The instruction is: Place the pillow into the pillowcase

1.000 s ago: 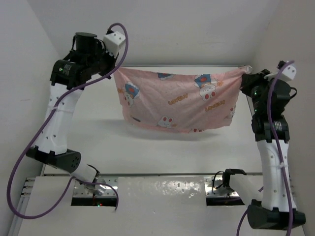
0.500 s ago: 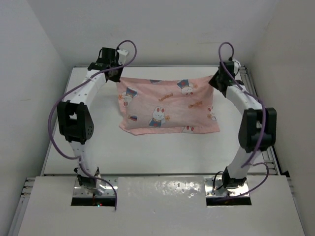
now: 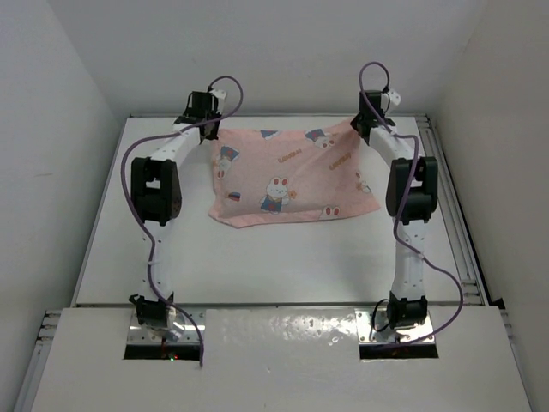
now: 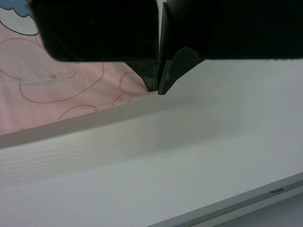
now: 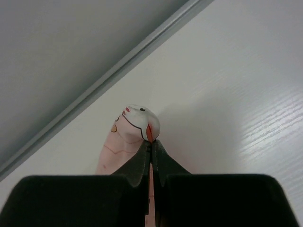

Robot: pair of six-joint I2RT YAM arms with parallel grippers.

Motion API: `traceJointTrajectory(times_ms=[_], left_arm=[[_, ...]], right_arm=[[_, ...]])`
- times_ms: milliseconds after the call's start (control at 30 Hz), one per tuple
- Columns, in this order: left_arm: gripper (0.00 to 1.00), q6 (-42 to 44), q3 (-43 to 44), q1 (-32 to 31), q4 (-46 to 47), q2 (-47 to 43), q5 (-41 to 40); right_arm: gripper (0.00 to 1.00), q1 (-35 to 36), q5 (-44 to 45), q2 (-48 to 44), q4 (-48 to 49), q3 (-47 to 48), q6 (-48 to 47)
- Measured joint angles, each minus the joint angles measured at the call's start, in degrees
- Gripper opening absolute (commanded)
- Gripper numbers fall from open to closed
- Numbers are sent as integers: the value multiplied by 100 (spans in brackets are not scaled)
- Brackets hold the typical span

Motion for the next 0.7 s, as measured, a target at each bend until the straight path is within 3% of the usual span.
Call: traceJointTrajectory(times_ms=[67, 100, 133, 200, 233, 333, 433, 467, 600, 667, 700], left_arm=[[0, -22, 125, 0, 76, 190, -50], [0, -26, 210, 0, 94, 286, -96], [6, -28, 293, 0, 98, 376, -144], [26, -13, 507, 0, 138, 577, -275], [50, -2, 643, 2, 144, 691, -361], [79, 4, 1043, 39, 138, 973, -590], [90, -48, 1178, 125, 57, 1003, -719], [92, -61, 1202, 168, 44, 990, -730], [95, -144, 1167, 415, -286, 745, -544], [84, -146, 872, 535, -555, 343, -323], [72, -133, 721, 568, -647, 144, -212]], right_arm=[[10, -24, 114, 190, -44, 37, 83], [29, -42, 157, 273, -92, 48, 111], [42, -59, 195, 354, -114, 68, 144], [71, -111, 251, 522, -175, 157, 131], [74, -136, 260, 588, -203, 225, 94], [85, -208, 227, 686, -313, 317, -103], [94, -267, 205, 625, -396, 225, -391], [99, -278, 190, 520, -437, 68, -527], [99, -297, 201, -369, -813, -1084, -876], [98, -304, 219, -970, -1032, -1668, -951], [98, -306, 232, -1200, -1117, -1871, -951]])
